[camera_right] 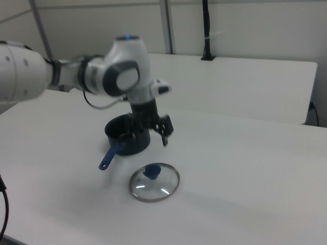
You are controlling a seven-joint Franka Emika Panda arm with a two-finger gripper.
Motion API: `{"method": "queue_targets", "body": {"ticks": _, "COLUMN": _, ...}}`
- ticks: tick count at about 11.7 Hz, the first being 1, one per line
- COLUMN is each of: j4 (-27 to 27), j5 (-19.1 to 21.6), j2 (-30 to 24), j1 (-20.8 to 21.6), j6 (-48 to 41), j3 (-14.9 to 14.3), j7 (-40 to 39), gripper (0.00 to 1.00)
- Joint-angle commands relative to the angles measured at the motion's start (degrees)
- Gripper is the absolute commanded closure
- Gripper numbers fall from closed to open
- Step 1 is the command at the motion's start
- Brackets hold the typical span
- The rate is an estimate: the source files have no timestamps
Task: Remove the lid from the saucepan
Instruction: 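Set the lid on the table, open the gripper and raise it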
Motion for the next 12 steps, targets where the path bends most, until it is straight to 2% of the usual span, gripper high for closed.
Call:
{"method": "queue_targets", "body": {"ticks": 1, "j4": 5.6, "j5": -0.5, "j2": -4.5, "j1": 4.3, "j6": -9.1, "j3": -0.6, "j7": 9.1, "gripper": 0.0}}
{"method": "queue_targets", "body": {"ticks": 2, "j4": 6.2, "j5": -0.5, "j2": -6.0, "j1": 6.2, "j6": -11.1, "j3": -0.8, "j7": 13.3, "gripper": 0.0}}
{"method": "queue_targets", "body": {"ticks": 6, "j4": 6.9, "j5": 0.2, "j2": -11.7, "j1": 14.2, "j6": -16.7, "j3": -3.4, "j7": 21.6, "gripper": 0.0}}
{"method": "queue_targets", "body": {"ticks": 9, "j4": 7.0, "j5": 0.4, "j2": -12.9, "j1": 16.8, "j6": -20.9, "j3": -3.7, "j7": 21.8, "gripper": 0.0}}
{"method": "queue_targets", "body": {"ticks": 12, "j4": 7.1, "j5": 0.5, "j2": -13.8, "j1": 16.4, "j6": -20.8, "j3": -3.3, "j7": 21.2, "gripper": 0.0}}
